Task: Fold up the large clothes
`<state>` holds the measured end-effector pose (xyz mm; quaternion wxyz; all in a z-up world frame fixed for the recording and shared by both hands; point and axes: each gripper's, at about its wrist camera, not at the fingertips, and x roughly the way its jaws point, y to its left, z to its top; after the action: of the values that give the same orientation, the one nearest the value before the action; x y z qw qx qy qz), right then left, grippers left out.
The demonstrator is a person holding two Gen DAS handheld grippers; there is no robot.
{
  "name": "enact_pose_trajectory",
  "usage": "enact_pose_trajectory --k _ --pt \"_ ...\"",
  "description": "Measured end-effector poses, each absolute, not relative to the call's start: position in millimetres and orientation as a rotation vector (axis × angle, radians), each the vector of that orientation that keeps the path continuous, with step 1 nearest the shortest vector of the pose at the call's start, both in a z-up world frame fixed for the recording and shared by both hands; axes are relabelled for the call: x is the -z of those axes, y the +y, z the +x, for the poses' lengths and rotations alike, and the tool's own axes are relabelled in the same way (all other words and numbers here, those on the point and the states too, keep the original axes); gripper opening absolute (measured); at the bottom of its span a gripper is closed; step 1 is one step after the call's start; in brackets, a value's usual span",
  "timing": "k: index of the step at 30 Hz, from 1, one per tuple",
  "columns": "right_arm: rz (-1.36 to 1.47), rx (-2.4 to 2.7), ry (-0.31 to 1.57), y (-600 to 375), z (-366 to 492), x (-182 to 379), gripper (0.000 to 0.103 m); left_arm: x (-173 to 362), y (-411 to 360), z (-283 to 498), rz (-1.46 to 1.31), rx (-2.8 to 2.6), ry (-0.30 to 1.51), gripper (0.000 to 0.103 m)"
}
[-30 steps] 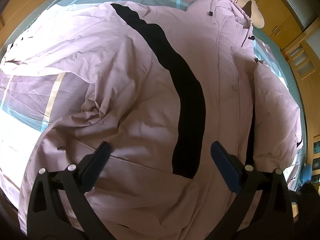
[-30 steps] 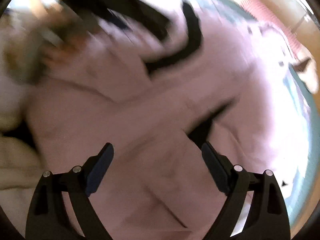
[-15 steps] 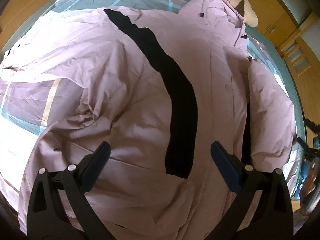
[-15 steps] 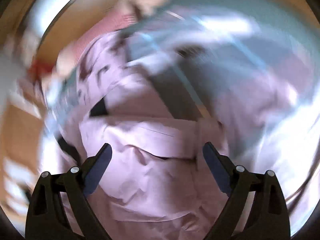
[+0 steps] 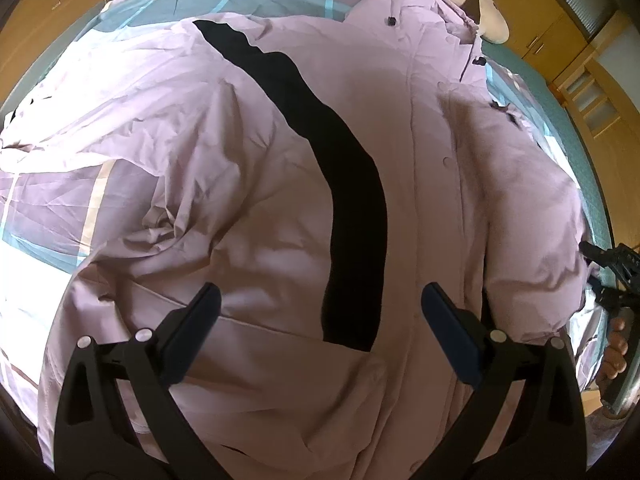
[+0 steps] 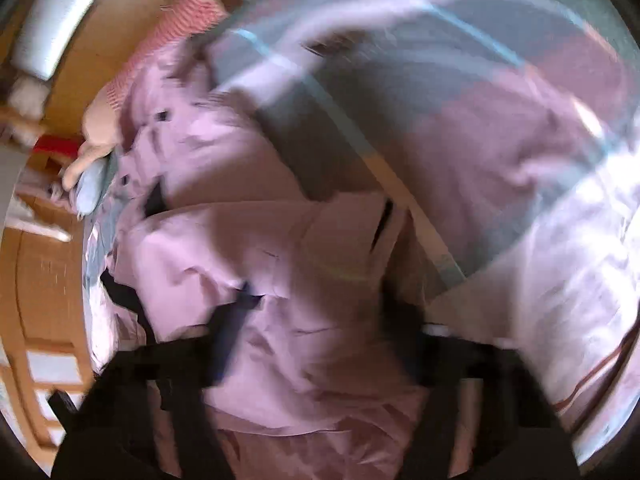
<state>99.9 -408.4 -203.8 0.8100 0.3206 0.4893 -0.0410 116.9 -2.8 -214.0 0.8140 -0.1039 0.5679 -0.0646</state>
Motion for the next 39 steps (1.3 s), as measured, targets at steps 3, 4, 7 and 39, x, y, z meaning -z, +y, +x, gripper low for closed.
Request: enact_pose_trajectory --k 3,4,7,39 --pt "0.65 -0.055 0.913 -386.5 98.9 175.5 0.03 212.9 -4.3 116.0 -0.218 0.145 1.202 0.101" --pt "0.644 -0.143 0.862 -375.8 97.4 167.2 0.029 212.2 -5.1 115.6 -0.217 0.147 1.198 0.101" --pt "0.604 -0.386 0.784 -338.1 93.0 153.0 0.029 209.8 -9.6 114.9 -0.21 0.167 1.185 0.101" --pt "0.331 -0.507 1.024 -219.1 78.2 172.9 0.095 178.2 110.0 107.1 -0.667 0.051 1.02 0.101"
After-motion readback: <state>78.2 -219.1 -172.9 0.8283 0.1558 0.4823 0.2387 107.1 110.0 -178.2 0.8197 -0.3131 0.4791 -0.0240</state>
